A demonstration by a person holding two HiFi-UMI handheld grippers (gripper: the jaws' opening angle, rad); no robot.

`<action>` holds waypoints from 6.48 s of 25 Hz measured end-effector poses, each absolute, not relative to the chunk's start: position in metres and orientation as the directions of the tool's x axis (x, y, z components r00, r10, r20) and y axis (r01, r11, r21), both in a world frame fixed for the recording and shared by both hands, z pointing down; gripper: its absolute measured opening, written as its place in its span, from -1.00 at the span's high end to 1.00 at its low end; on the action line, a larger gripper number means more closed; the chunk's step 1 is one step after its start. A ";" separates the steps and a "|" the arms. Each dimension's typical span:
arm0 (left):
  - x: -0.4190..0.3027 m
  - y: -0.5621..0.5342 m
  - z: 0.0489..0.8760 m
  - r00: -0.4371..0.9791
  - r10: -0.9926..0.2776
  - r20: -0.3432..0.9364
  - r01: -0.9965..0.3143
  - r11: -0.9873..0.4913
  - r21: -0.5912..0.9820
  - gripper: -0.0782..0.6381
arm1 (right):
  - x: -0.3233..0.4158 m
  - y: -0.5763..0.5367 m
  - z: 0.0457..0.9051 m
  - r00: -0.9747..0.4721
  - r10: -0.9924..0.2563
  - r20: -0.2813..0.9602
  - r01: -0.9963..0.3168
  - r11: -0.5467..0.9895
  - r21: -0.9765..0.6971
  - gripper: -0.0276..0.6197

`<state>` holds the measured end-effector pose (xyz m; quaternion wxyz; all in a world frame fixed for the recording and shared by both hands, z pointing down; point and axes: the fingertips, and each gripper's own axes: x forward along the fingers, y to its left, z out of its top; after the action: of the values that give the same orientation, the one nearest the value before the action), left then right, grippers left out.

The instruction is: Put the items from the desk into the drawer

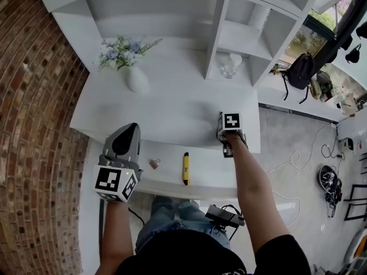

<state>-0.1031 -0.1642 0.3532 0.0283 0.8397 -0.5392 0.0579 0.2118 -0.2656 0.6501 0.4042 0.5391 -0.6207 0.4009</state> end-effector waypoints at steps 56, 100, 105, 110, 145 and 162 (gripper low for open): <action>-0.082 -0.176 0.330 0.492 -0.870 0.022 -0.871 -0.492 0.015 0.77 | 0.196 -0.100 0.416 -0.154 -0.963 0.221 -0.986 0.137 -0.090 0.67; -0.092 -0.172 0.435 0.459 -0.847 0.269 -0.885 -0.461 0.061 0.77 | 0.202 -0.057 0.766 -0.193 -0.135 0.972 -0.952 -0.215 -0.219 0.66; -0.099 -0.172 0.438 0.445 -0.852 0.275 -0.893 -0.444 0.071 0.77 | 0.196 -0.052 0.781 -0.210 -0.114 0.971 -0.955 -0.188 -0.228 0.65; -0.097 -0.170 0.438 0.451 -0.850 0.273 -0.891 -0.449 0.076 0.77 | 0.196 -0.050 0.780 -0.220 -0.131 0.967 -0.952 -0.187 -0.242 0.61; -0.080 -0.160 0.339 0.440 -0.897 0.041 -0.898 -0.439 0.029 0.77 | 0.163 -0.105 0.444 -0.435 -0.784 0.443 -0.900 0.361 -0.245 0.33; -0.097 -0.175 0.261 0.463 -0.879 -0.114 -0.886 -0.460 -0.049 0.77 | 0.166 -0.131 0.270 -0.295 -0.952 0.077 -0.952 0.300 0.060 0.88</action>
<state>-0.0969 -0.1751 0.2614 -0.0505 0.8537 -0.5170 -0.0364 0.1665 -0.1312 0.2701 0.0487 0.5918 -0.8046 -0.0015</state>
